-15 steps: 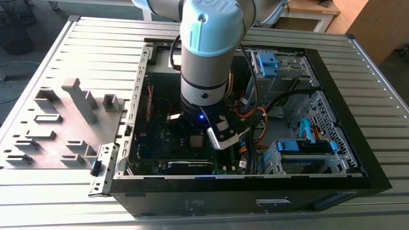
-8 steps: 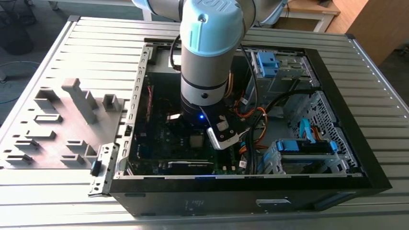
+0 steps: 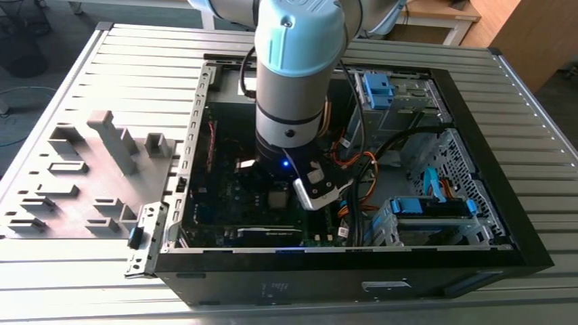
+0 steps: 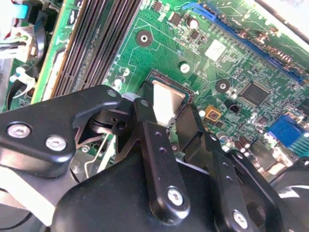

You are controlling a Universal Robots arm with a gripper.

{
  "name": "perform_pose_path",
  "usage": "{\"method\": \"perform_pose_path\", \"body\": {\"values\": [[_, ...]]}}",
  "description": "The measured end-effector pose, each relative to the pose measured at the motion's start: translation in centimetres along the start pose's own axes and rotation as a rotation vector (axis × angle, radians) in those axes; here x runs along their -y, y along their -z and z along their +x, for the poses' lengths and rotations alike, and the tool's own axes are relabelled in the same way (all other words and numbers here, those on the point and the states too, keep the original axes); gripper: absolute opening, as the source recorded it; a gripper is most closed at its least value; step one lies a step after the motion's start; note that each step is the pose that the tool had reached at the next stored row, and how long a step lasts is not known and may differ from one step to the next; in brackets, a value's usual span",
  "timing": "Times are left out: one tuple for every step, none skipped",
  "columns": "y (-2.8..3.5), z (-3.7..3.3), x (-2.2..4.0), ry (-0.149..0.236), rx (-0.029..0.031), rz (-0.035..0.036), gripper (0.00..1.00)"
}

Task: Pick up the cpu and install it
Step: 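Place the cpu into insertion slot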

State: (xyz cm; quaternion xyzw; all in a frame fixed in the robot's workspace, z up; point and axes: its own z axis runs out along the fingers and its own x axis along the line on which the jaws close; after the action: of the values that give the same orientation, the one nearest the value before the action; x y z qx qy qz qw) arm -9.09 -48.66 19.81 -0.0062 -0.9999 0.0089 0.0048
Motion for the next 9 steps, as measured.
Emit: {"method": "perform_pose_path", "body": {"values": [[0.02,0.0,0.0,0.0,0.0001,-0.0002,0.46],[0.01,0.0,0.0,0.0,0.0001,0.0,0.46],[0.01,-0.01,0.0,0.001,0.0002,0.0032,0.46],[0.01,-0.01,0.0,0.0,0.0003,0.0128,0.46],[0.01,-0.04,0.0,0.0,0.0001,0.0209,0.46],[-0.01,-0.08,0.0,0.0,-0.0001,0.0258,0.46],[-0.02,-0.14,0.0,0.0,-0.0007,0.0292,0.46],[-0.03,-0.19,0.0,0.0,-0.0013,0.0307,0.46],[-0.03,-0.19,0.0,0.0,-0.0013,0.0307,0.46]]}}
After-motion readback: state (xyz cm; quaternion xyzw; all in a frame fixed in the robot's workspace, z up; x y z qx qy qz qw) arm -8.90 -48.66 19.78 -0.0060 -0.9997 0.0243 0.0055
